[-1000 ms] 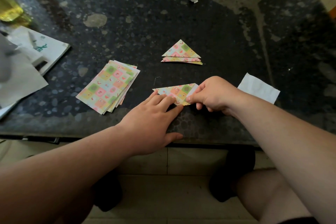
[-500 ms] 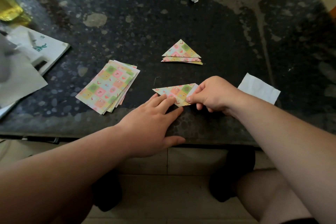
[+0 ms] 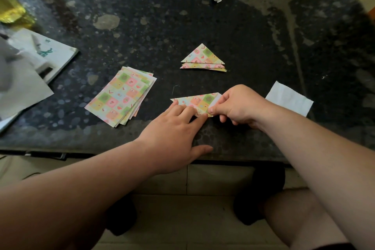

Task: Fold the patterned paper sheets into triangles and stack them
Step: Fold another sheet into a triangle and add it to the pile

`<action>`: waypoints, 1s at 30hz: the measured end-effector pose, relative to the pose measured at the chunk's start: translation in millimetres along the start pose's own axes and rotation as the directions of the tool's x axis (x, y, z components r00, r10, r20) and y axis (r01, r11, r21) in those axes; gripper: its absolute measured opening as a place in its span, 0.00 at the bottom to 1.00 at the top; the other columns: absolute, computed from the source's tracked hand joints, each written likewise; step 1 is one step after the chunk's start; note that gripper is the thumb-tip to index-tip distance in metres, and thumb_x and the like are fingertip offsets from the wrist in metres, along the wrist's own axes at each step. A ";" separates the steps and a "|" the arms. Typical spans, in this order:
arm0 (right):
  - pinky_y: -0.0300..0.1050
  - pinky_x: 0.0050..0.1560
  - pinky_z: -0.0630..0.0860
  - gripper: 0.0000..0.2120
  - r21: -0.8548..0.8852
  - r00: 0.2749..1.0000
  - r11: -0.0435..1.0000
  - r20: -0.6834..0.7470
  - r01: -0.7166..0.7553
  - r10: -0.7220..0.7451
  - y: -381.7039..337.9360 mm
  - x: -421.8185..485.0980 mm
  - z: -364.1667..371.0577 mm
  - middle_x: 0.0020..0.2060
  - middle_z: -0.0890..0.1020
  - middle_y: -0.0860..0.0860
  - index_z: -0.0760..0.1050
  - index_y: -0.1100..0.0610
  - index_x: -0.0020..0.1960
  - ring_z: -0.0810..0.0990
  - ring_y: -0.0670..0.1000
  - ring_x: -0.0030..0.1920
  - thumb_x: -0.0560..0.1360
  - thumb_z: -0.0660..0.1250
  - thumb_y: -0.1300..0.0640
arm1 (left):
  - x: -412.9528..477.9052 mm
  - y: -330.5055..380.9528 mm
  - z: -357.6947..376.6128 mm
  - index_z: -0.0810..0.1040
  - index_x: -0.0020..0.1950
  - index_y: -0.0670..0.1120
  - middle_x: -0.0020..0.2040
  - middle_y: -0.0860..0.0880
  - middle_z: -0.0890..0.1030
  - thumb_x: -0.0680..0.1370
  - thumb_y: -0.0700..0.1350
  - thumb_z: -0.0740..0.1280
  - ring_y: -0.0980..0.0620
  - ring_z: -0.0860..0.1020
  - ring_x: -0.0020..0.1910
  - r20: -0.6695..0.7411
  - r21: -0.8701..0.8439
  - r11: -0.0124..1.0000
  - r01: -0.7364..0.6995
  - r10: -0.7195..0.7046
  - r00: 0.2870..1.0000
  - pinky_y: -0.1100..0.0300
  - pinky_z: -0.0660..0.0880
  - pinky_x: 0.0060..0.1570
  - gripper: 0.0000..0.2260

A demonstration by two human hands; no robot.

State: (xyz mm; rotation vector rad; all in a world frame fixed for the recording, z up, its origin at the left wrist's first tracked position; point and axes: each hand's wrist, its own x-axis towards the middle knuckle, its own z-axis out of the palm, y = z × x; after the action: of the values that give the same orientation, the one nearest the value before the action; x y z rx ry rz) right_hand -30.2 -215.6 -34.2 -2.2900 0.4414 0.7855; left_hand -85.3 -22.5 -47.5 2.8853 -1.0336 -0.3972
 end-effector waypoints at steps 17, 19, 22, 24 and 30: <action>0.40 0.27 0.69 0.08 0.018 1.000 1.000 0.001 -0.004 0.004 0.5 1.3 0.4 0.28 0.83 0.50 0.84 0.56 0.42 0.70 0.46 0.19 0.76 0.76 0.52 | 2.3 1.7 4.5 0.58 0.82 0.51 0.76 0.47 0.64 0.79 0.71 0.51 0.46 0.59 0.76 0.001 0.040 0.999 0.009 -0.009 1.000 0.49 0.45 0.81 0.37; 0.40 0.27 0.69 0.08 0.021 1.000 1.000 0.000 -0.010 0.010 0.4 1.0 0.1 0.28 0.84 0.51 0.84 0.56 0.43 0.70 0.46 0.20 0.76 0.76 0.52 | 3.0 3.0 5.3 0.59 0.82 0.51 0.75 0.47 0.65 0.79 0.72 0.50 0.45 0.61 0.75 -0.005 0.056 0.998 0.014 -0.014 1.000 0.47 0.47 0.81 0.37; 0.38 0.26 0.68 0.09 0.018 1.000 1.000 0.011 -0.007 0.007 1.0 0.3 -0.1 0.29 0.85 0.51 0.83 0.57 0.45 0.70 0.47 0.19 0.75 0.77 0.51 | 3.6 6.5 6.7 0.58 0.81 0.50 0.75 0.46 0.66 0.78 0.73 0.50 0.44 0.62 0.75 -0.008 0.106 0.994 0.011 -0.010 1.000 0.46 0.49 0.80 0.38; 0.38 0.25 0.68 0.11 -0.003 1.000 1.000 0.018 0.007 -0.007 0.9 -0.2 0.0 0.29 0.85 0.51 0.82 0.57 0.45 0.70 0.47 0.19 0.73 0.79 0.50 | 3.5 8.1 7.2 0.57 0.82 0.49 0.75 0.45 0.66 0.78 0.73 0.50 0.43 0.62 0.75 -0.007 0.120 0.993 0.010 -0.009 1.000 0.45 0.50 0.80 0.39; 0.35 0.21 0.64 0.16 -0.045 1.000 0.999 0.001 0.028 -0.028 0.7 0.7 -0.5 0.28 0.84 0.51 0.73 0.54 0.42 0.69 0.47 0.18 0.72 0.80 0.51 | 5.0 8.6 6.9 0.56 0.82 0.49 0.76 0.44 0.65 0.77 0.74 0.50 0.43 0.61 0.76 -0.010 0.130 0.991 0.004 -0.003 1.000 0.45 0.51 0.79 0.41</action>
State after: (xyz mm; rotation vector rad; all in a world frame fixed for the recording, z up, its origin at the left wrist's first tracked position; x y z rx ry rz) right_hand -29.8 -216.5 -34.7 -2.3321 0.3944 0.7894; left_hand -88.6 -32.1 -54.1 3.0002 -1.0921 -0.3279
